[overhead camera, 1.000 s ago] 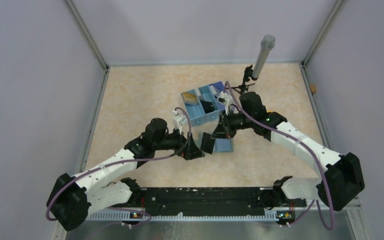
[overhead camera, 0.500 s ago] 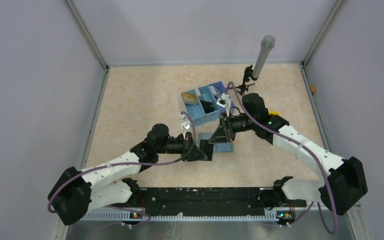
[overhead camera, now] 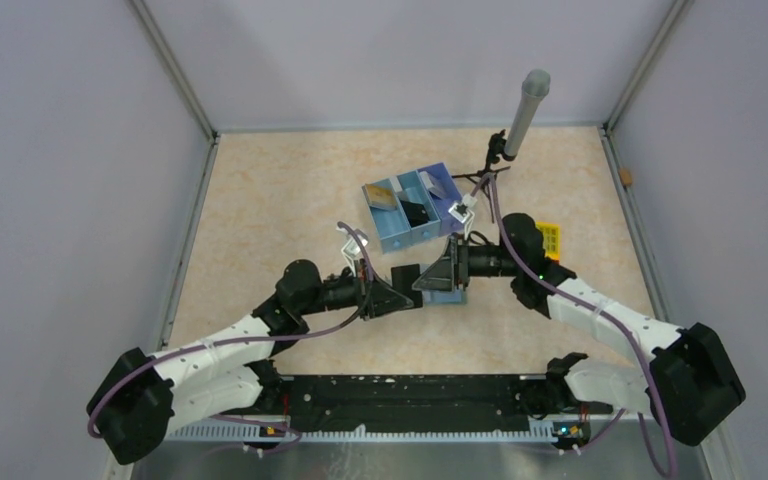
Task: Put the credit cards into the card holder
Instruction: Insert the credit card into the card holder.
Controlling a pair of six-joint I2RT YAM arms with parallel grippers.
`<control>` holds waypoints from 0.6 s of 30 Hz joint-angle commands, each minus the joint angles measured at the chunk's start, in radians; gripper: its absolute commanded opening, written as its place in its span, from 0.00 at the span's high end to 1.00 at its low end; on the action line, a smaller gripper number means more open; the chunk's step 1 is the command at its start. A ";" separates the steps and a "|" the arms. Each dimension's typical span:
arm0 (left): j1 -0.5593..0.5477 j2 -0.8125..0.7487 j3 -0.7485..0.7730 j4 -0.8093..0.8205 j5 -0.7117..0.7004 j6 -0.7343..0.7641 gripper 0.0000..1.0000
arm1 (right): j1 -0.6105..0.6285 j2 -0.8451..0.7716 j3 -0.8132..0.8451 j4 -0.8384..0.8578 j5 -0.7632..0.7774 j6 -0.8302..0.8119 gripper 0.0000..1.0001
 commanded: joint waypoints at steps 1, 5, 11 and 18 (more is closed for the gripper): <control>-0.003 0.010 -0.008 0.096 -0.028 -0.023 1.00 | 0.013 -0.037 -0.027 0.271 0.028 0.146 0.60; -0.003 0.028 -0.011 0.106 -0.035 -0.039 1.00 | 0.021 -0.027 -0.045 0.358 0.027 0.204 0.71; -0.003 0.061 -0.005 0.111 -0.048 -0.053 1.00 | 0.037 -0.009 -0.058 0.366 0.032 0.215 0.97; -0.003 0.106 0.036 -0.163 -0.283 -0.008 0.14 | -0.040 -0.017 -0.021 -0.076 0.296 0.019 1.00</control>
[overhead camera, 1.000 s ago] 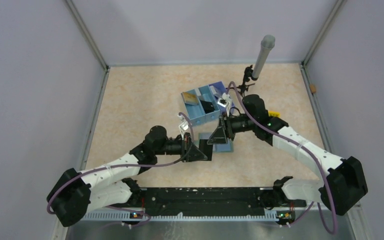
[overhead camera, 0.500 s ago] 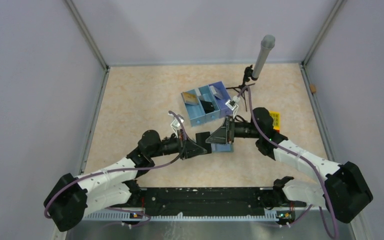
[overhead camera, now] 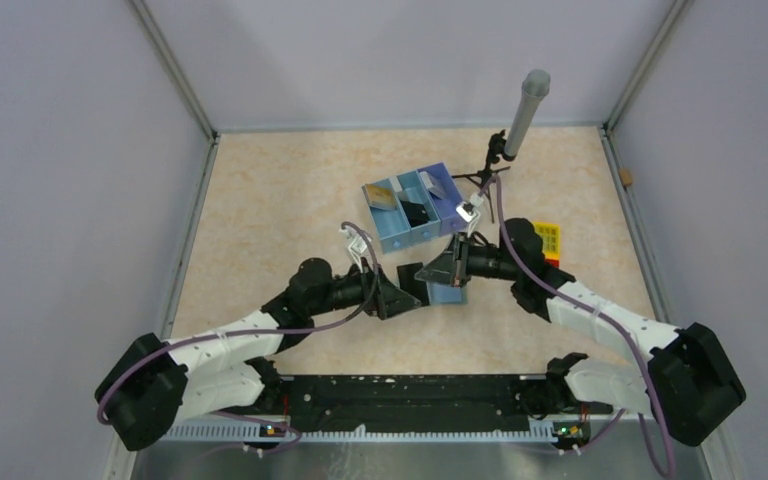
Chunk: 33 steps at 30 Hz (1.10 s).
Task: Put the credit cards into the card holder
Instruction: Insert the credit card into the card holder.
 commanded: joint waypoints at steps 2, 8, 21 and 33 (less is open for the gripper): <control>0.000 0.043 0.063 -0.285 -0.274 0.038 0.12 | -0.085 -0.011 0.010 -0.244 0.197 -0.148 1.00; 0.000 0.123 0.084 -0.358 -0.351 0.004 0.13 | -0.148 0.036 -0.036 -0.227 0.239 -0.213 1.00; 0.001 0.280 0.134 -0.345 -0.399 -0.035 0.26 | -0.255 0.189 -0.091 -0.028 0.179 -0.218 1.00; 0.003 0.359 0.183 -0.361 -0.426 -0.018 0.33 | -0.270 0.317 -0.080 0.124 0.150 -0.173 1.00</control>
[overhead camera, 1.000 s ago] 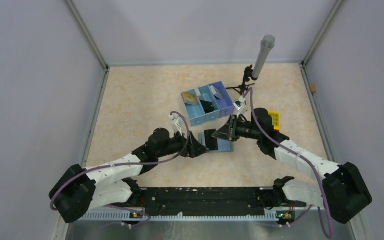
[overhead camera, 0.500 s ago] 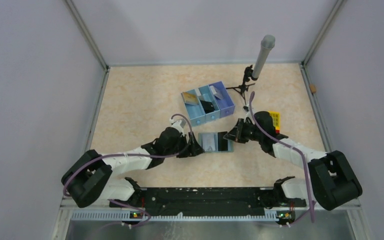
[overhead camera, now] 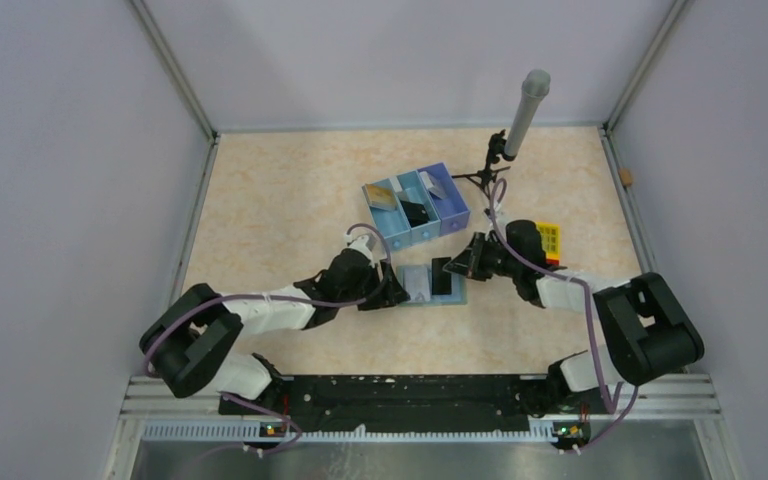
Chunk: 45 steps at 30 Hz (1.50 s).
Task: Put the credit cards into the card holder
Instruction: Insert the credit card into the card holder.
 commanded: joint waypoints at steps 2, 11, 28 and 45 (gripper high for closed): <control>0.002 0.020 0.045 0.006 -0.027 0.016 0.34 | -0.015 0.043 0.018 0.121 -0.025 0.012 1.00; 0.004 0.055 0.055 0.003 -0.036 0.025 0.37 | -0.015 0.097 0.029 0.171 -0.033 0.034 1.00; 0.003 0.138 0.086 0.025 -0.025 0.038 0.47 | -0.015 0.180 -0.002 0.215 -0.001 0.069 1.00; 0.004 0.201 0.111 -0.004 -0.025 0.048 0.78 | -0.007 0.286 -0.062 0.328 0.009 0.155 1.00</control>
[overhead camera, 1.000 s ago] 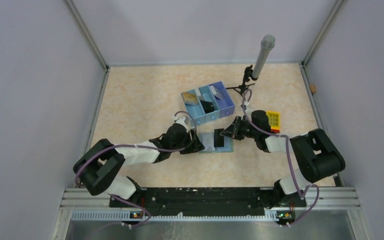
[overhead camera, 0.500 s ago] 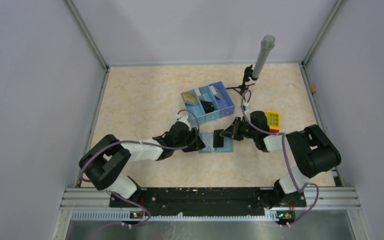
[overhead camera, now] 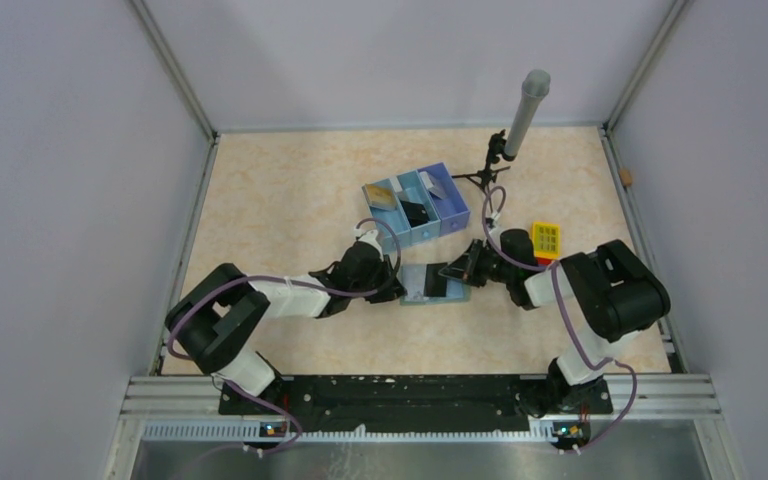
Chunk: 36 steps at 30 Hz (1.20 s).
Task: Put the credit cards into the card holder
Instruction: Insert the credit card into the card holder.
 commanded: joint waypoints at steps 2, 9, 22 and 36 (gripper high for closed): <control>-0.003 0.037 0.021 -0.040 -0.004 0.023 0.79 | 0.006 0.025 -0.013 0.023 0.009 -0.014 1.00; -0.003 0.049 0.028 -0.058 -0.016 0.025 0.81 | 0.020 0.003 0.005 -0.091 0.032 -0.051 1.00; -0.003 0.067 0.036 -0.056 -0.010 0.036 0.82 | 0.060 0.020 0.085 -0.282 0.064 -0.111 1.00; -0.003 0.076 0.039 -0.054 -0.004 0.033 0.84 | 0.142 0.016 0.154 -0.331 0.149 -0.112 0.86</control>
